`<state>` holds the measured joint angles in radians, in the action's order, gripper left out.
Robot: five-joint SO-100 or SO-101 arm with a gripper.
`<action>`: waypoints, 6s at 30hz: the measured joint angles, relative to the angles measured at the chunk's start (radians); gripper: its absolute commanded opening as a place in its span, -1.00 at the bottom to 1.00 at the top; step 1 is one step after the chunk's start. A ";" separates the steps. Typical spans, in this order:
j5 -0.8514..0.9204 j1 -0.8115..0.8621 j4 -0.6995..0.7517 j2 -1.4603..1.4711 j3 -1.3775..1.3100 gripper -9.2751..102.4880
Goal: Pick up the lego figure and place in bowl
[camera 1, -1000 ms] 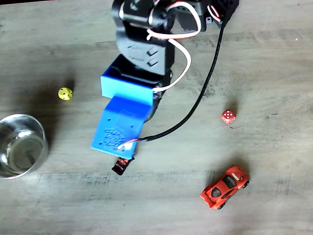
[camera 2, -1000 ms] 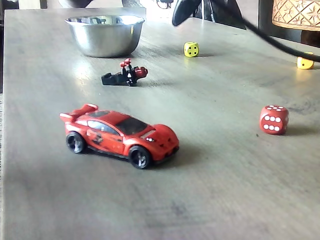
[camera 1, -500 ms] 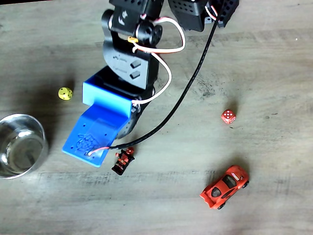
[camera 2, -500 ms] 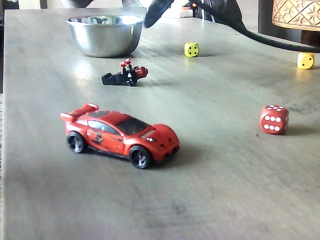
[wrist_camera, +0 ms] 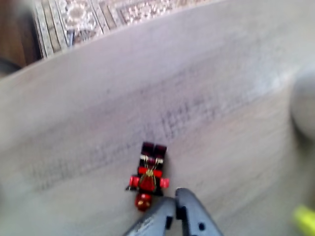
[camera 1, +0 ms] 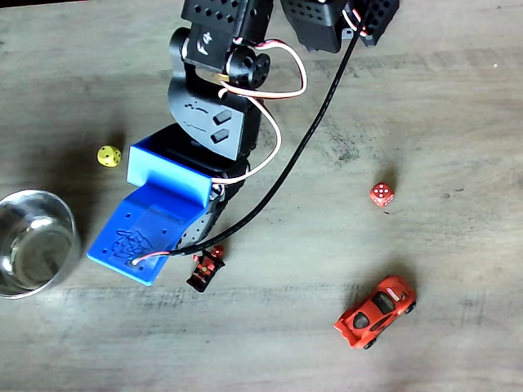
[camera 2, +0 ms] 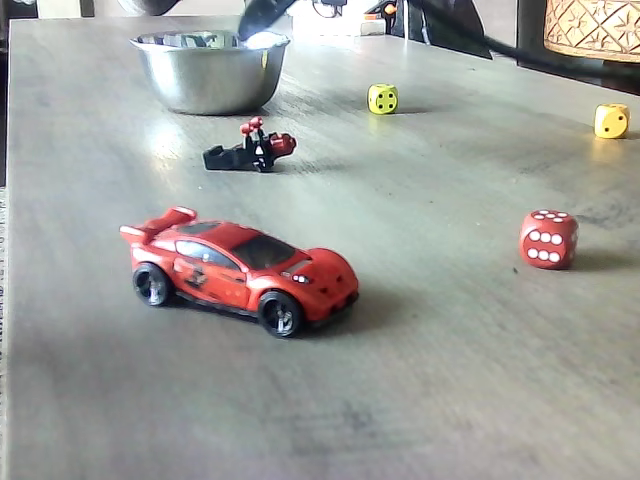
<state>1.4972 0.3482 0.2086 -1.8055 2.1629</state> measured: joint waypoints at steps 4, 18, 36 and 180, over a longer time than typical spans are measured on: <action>0.000 0.000 -0.066 0.000 0.000 -0.84; 0.000 0.000 -0.646 0.000 0.298 -0.84; 0.000 0.000 -0.953 0.109 0.453 -0.84; 0.017 0.071 -1.221 0.623 0.282 -0.47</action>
<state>1.5140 0.4188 -1.0124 -1.1827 2.4452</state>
